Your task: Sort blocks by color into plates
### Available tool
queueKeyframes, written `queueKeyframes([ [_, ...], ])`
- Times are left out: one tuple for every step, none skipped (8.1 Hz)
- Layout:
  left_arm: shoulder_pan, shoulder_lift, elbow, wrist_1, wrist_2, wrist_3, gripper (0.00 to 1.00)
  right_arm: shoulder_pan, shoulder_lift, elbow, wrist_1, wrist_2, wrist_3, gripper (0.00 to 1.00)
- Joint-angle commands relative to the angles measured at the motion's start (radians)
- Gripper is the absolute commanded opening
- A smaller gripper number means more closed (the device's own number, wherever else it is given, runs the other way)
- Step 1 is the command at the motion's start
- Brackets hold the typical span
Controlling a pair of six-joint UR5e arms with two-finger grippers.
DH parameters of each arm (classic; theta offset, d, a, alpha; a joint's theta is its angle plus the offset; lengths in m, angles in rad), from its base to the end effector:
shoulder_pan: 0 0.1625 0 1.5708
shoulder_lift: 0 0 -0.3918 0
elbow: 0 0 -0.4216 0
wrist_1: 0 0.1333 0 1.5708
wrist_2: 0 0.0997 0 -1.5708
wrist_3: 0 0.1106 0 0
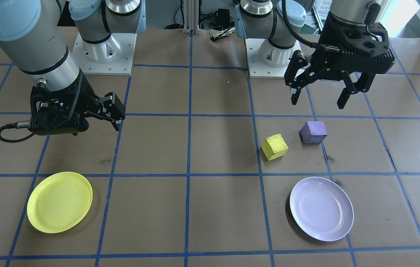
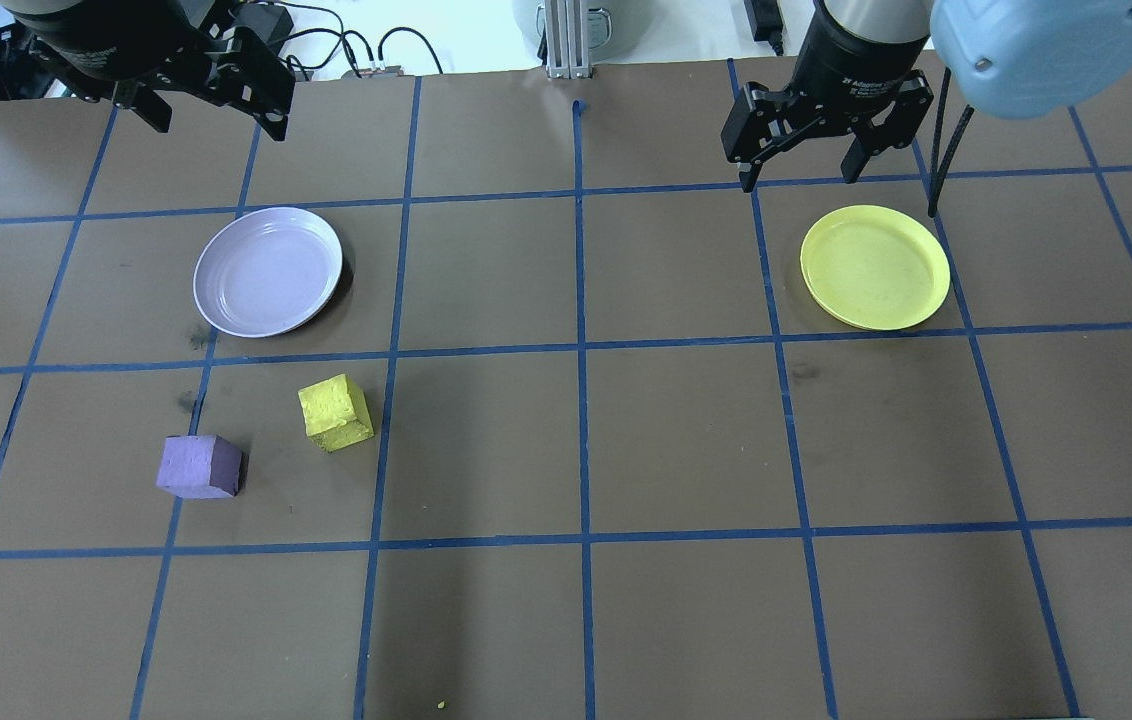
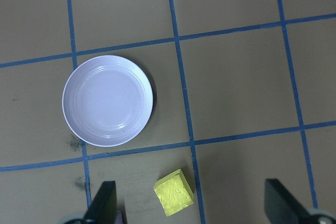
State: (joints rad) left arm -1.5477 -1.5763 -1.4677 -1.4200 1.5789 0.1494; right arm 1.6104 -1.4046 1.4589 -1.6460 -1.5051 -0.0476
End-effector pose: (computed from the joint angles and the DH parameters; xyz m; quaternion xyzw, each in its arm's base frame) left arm -0.1198 -0.5485 0.5127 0.0621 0.9903 -0.1231 0.0147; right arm 0.1637 -0.5818 0.4178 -0.0439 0.9984 -0.0106 0.0328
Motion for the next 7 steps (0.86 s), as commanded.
queueKeyframes([
  [0.0,0.004,0.0,0.0,0.0,-0.001,1.0,0.0,0.004,0.001,0.0,-0.001,-0.002,1.0],
  [0.0,0.006,0.0,0.0,0.001,-0.001,1.0,0.0,0.004,0.001,0.0,-0.003,-0.002,1.0],
  [0.001,0.009,0.0,0.0,0.001,-0.001,1.0,0.0,0.004,0.001,0.0,-0.001,-0.002,1.0],
  [0.001,0.007,0.0,0.0,0.001,-0.001,1.0,0.0,0.004,0.001,0.0,-0.003,-0.002,1.0],
  [0.014,0.003,0.0,0.012,0.004,0.021,1.0,0.0,0.004,0.001,0.0,-0.004,0.0,1.0],
  [0.017,0.022,0.001,-0.006,0.013,0.016,1.0,0.0,0.004,0.001,0.0,-0.004,0.0,1.0],
  [0.038,0.047,0.012,-0.073,0.015,0.013,1.0,0.0,0.004,0.001,0.0,-0.004,0.002,1.0],
])
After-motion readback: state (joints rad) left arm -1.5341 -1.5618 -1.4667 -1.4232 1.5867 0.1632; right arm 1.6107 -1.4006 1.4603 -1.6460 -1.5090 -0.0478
